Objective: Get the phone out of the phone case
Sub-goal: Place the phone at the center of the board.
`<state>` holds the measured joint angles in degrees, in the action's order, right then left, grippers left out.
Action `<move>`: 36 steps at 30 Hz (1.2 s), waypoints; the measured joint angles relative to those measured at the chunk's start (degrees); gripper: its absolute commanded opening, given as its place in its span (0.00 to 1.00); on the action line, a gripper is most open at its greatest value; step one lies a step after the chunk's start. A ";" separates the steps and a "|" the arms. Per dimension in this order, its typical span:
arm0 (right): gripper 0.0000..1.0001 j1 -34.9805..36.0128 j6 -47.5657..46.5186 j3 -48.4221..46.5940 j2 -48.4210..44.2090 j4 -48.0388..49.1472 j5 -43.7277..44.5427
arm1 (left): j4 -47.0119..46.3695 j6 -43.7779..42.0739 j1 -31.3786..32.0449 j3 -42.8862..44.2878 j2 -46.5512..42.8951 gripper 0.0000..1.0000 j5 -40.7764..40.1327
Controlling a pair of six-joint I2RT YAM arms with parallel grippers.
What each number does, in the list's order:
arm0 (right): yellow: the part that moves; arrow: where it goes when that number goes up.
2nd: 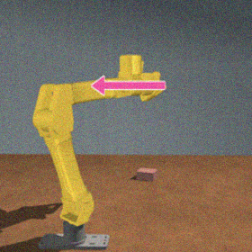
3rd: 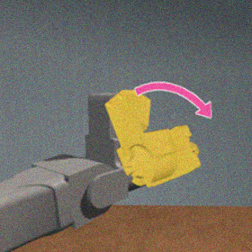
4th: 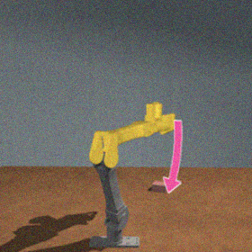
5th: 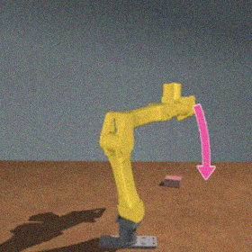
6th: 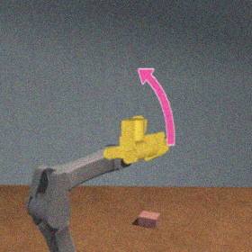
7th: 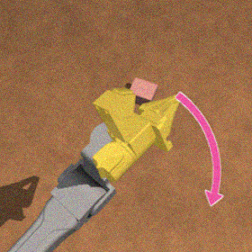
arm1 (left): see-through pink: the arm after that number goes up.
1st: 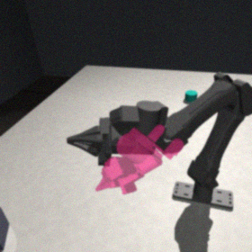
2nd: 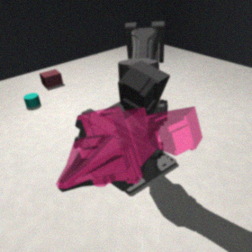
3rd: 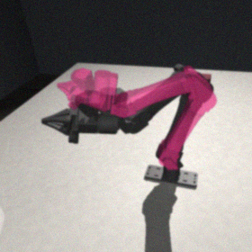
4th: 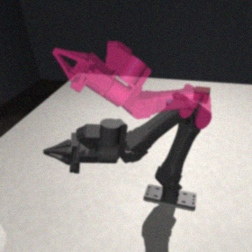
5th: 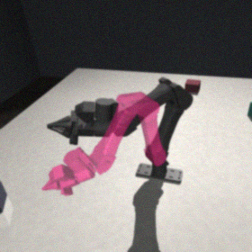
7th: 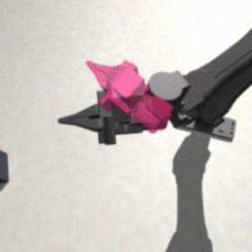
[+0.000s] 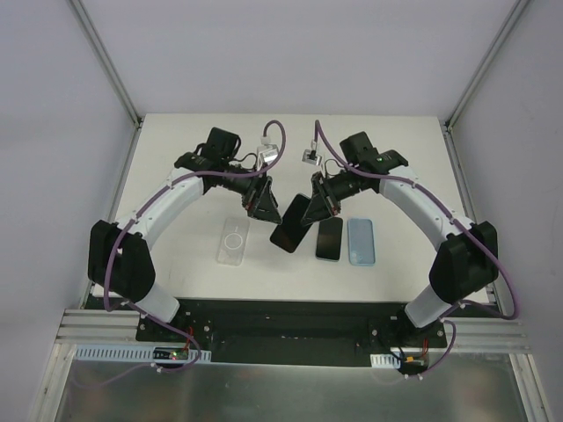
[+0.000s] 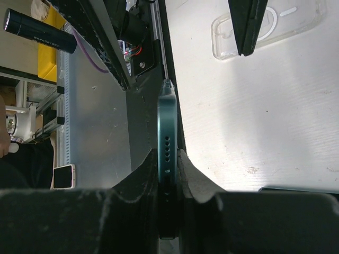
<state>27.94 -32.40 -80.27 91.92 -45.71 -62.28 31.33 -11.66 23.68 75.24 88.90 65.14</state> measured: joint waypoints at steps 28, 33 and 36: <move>0.00 -0.59 2.38 -0.85 2.05 2.38 -1.18 | -17.27 10.64 4.90 -7.52 -0.17 0.43 1.75; 0.00 -0.72 2.73 -0.83 2.05 3.08 -1.18 | -17.42 11.19 4.90 -8.11 -0.17 0.33 2.27; 0.00 -0.74 3.04 -0.83 2.05 3.34 -1.18 | -17.38 11.37 5.29 -8.28 -0.17 0.17 2.36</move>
<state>27.20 -29.36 -81.10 93.97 -42.37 -63.46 13.96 -0.30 28.97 66.96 88.73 67.51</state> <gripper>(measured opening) 0.159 0.315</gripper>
